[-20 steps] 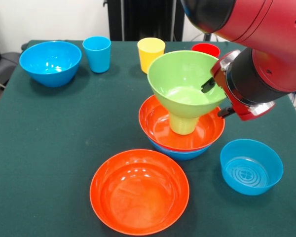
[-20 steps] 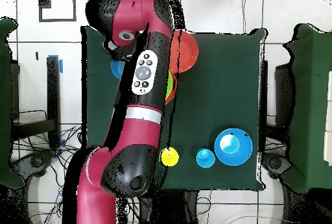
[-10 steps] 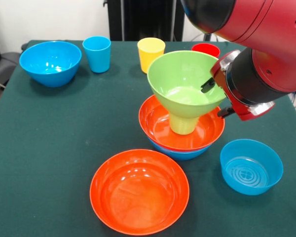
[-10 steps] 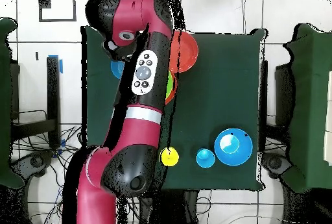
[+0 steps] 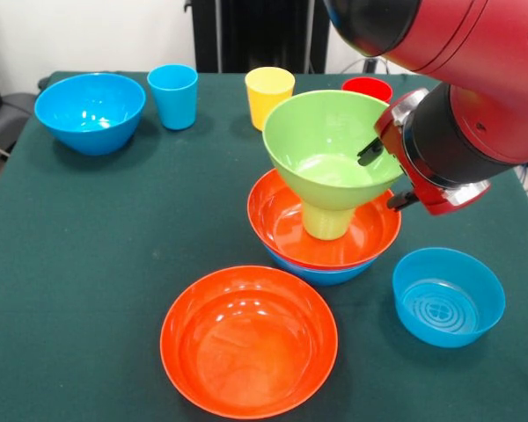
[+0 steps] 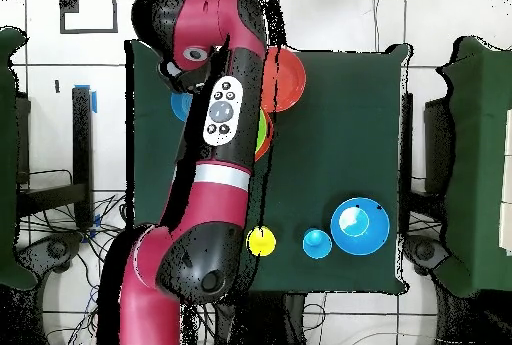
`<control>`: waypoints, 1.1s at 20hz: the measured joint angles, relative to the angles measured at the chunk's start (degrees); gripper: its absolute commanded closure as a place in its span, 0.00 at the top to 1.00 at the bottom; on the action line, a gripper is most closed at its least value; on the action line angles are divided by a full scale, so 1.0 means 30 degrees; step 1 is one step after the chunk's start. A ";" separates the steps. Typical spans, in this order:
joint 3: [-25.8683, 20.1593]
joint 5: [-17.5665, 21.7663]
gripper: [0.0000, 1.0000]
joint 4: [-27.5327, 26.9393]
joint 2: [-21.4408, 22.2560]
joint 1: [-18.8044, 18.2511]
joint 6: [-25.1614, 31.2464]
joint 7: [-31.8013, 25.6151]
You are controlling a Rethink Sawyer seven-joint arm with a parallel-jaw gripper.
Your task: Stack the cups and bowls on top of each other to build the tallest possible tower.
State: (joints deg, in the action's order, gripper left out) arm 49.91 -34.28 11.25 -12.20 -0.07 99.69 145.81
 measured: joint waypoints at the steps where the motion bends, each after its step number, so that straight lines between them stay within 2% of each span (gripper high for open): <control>1: 0.0044 -0.0075 1.00 -0.0053 -0.0012 -0.0030 -0.0004 0.0000; 9: 0.1256 -0.1579 1.00 -0.1101 -0.0280 -0.0692 0.0000 0.0000; 16: 0.3935 -0.4770 1.00 -0.2233 -0.0645 -0.1663 0.0000 0.0000; 22: 0.5942 -0.6837 1.00 -0.2485 -0.0728 -0.2065 0.0012 0.0000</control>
State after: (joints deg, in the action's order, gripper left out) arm 67.74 -54.79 3.80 -14.38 -6.26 99.73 145.81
